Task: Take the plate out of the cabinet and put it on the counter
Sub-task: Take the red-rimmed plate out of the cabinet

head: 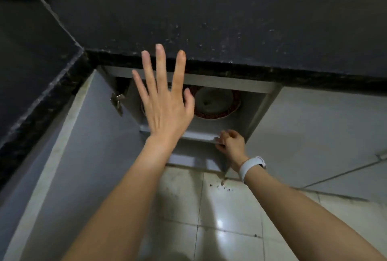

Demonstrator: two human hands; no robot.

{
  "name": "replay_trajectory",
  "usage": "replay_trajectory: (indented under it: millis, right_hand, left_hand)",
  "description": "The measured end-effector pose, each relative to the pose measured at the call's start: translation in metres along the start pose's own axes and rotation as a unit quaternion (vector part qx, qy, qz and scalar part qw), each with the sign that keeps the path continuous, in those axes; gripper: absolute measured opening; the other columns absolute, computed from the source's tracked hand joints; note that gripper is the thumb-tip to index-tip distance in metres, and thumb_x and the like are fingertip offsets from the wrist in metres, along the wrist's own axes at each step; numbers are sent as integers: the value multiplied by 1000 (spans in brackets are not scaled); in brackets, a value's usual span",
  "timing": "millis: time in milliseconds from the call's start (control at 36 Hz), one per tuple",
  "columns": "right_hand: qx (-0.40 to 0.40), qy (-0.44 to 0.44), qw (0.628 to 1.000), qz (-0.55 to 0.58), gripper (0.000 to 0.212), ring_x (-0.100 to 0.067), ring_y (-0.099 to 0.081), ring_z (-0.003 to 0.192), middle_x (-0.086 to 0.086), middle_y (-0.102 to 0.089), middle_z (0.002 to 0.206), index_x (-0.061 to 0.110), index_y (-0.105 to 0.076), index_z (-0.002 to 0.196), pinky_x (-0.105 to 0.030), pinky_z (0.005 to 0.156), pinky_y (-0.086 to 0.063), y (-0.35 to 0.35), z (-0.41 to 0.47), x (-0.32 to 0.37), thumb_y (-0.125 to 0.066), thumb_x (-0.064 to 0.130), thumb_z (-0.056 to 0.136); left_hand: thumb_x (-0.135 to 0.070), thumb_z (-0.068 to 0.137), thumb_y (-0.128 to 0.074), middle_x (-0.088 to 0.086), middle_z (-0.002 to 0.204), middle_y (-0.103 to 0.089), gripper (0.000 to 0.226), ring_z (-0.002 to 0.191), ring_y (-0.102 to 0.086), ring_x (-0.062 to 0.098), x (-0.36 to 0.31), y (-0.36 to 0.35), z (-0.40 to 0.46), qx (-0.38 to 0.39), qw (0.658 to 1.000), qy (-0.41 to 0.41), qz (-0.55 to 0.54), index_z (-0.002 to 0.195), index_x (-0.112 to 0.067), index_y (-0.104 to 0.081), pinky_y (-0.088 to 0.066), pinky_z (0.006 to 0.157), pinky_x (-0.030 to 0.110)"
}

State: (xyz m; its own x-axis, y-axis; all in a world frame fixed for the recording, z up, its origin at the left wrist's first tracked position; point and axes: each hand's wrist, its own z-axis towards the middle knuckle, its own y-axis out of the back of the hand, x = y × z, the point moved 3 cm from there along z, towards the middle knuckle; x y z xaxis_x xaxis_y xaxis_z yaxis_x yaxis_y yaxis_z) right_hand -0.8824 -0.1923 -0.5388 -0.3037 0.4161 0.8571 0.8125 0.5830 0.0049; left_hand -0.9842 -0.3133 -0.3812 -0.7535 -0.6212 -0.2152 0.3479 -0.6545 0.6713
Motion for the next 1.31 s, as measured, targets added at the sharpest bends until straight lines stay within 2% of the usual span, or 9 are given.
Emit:
replay_trajectory:
  millis: [83, 139, 361, 500, 639, 778, 889, 1139, 1306]
  right_hand:
    - [6, -7, 996, 92, 7, -26, -57, 73, -11, -56, 80, 7, -54, 85, -46, 77, -53, -12, 37, -1, -48, 8, 87]
    - [18, -14, 991, 133, 11, -22, -57, 76, -7, -58, 81, 15, -55, 75, -39, 73, -52, -21, 57, -2, -54, 13, 86]
    - [20, 18, 972, 233, 24, -33, -58, 104, -18, -59, 119, 8, -60, 106, -36, 75, -54, -46, 92, -5, -56, 5, 83]
    - [-24, 24, 980, 198, 23, -19, -59, 74, -13, -64, 105, 9, -63, 102, -20, 40, -50, -43, 81, 3, -59, 3, 80]
    - [-29, 17, 980, 195, 20, -26, -61, 81, -9, -63, 88, 14, -63, 76, -36, 67, -56, -35, 60, 10, -54, -3, 80]
    - [-87, 27, 992, 82, 23, -31, -62, 69, -22, -64, 93, -5, -60, 101, -46, 70, -56, -20, 30, 15, -45, -1, 84]
    - [-83, 23, 995, 46, 26, -37, -64, 86, -20, -64, 99, -3, -59, 108, -49, 81, -56, -12, -6, 19, -44, 5, 88]
    - [-47, -60, 997, 27, 15, -37, -63, 86, -19, -63, 94, -3, -58, 93, -25, 46, -58, 24, -113, 30, -46, 0, 86]
    - [-35, -92, 994, -45, 16, -29, -65, 72, -20, -64, 87, 5, -59, 76, -26, 46, -56, 73, -194, 64, -48, 7, 87]
  left_hand:
    - [-18, 80, -52, 22, 149, -26, 71, 138, -17, 44, 10, -13, 3, -68, 997, -39, 20, 142, -21, -17, -13, 112, 63]
    - [-17, 78, -53, 16, 151, -23, 72, 137, -15, 40, 17, -20, 5, -112, 991, -63, 31, 141, -21, -18, -12, 112, 63]
    - [-21, 76, -54, 11, 148, -25, 73, 137, -15, 35, 24, -31, 9, -185, 978, -90, 37, 140, -23, -21, -15, 111, 63]
    - [-21, 77, -51, 10, 150, -22, 73, 138, -14, 33, 24, -28, 7, -165, 982, -85, 45, 141, -24, -19, -15, 112, 61]
    - [-21, 80, -49, 8, 152, -20, 72, 140, -12, 31, 21, -18, 3, -119, 990, -65, 39, 143, -26, -16, -18, 113, 60]
    - [-19, 80, -48, 6, 152, -16, 75, 141, -9, 28, 16, -2, -2, -41, 998, -40, 31, 144, -29, -12, -20, 111, 61]
    - [-13, 78, -51, 8, 155, -20, 78, 143, -9, 29, 7, 18, -3, 45, 999, -5, 3, 144, -29, -14, -18, 111, 61]
    - [-11, 82, -47, 6, 158, -8, 72, 145, -1, 26, -15, 72, 3, 248, 961, 101, -67, 144, -26, -14, -11, 115, 58]
    - [-18, 88, -46, 10, 153, -24, 54, 141, -17, 27, -39, 114, -17, 358, 912, 171, -108, 139, -18, -29, -15, 115, 51]
